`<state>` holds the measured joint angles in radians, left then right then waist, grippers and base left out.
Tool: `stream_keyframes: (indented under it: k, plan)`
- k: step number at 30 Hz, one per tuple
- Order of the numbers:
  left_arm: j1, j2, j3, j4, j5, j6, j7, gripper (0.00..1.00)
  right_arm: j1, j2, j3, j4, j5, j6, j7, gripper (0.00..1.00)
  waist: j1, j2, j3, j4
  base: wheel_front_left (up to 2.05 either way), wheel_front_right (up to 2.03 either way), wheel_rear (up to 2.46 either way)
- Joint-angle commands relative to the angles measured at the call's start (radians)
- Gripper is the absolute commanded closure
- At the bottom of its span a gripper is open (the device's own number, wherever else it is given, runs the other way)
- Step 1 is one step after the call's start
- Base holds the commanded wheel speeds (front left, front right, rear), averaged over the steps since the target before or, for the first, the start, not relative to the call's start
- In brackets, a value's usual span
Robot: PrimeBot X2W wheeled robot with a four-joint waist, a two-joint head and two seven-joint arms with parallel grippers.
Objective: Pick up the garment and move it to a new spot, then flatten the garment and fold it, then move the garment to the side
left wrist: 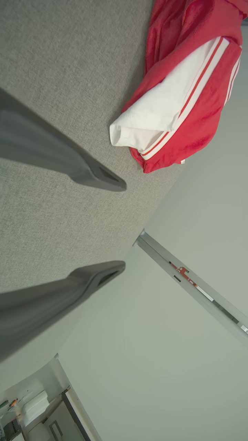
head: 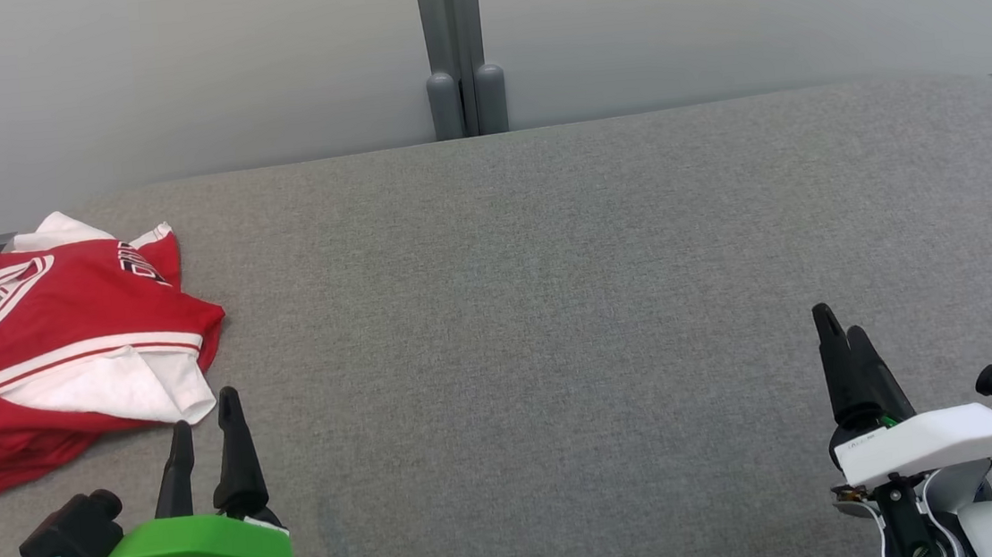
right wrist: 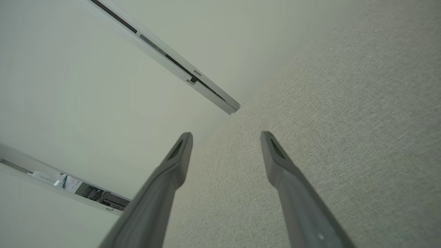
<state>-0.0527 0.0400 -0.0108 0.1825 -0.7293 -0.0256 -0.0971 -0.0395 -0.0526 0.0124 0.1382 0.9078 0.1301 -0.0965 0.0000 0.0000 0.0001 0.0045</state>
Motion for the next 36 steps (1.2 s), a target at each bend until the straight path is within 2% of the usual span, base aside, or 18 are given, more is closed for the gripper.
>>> stream_keyframes:
  k: [1, 15, 36]
  plan:
    - [-0.003, 0.012, -0.006, -0.014, 0.043, 0.006, -0.011, 0.0, 0.0, -0.008, 0.003, -0.017, -0.034, 0.0, -0.011, 0.0, 0.0, 0.0, 0.0, 0.0, 0.0, 0.0, 0.0]
    - [0.002, 0.023, -0.041, -0.006, 0.229, 0.037, -0.05, 0.0, 0.008, -0.006, 0.021, -0.026, -0.214, 0.001, -0.051, 0.0, 0.0, 0.0, -0.004, 0.002, 0.0, 0.0, 0.0]
    - [0.008, 0.035, -0.071, 0.008, 0.421, 0.066, -0.101, 0.0, 0.018, -0.006, 0.038, -0.022, -0.431, 0.001, -0.102, 0.0, 0.0, 0.0, -0.009, 0.005, 0.0, 0.0, 0.0]
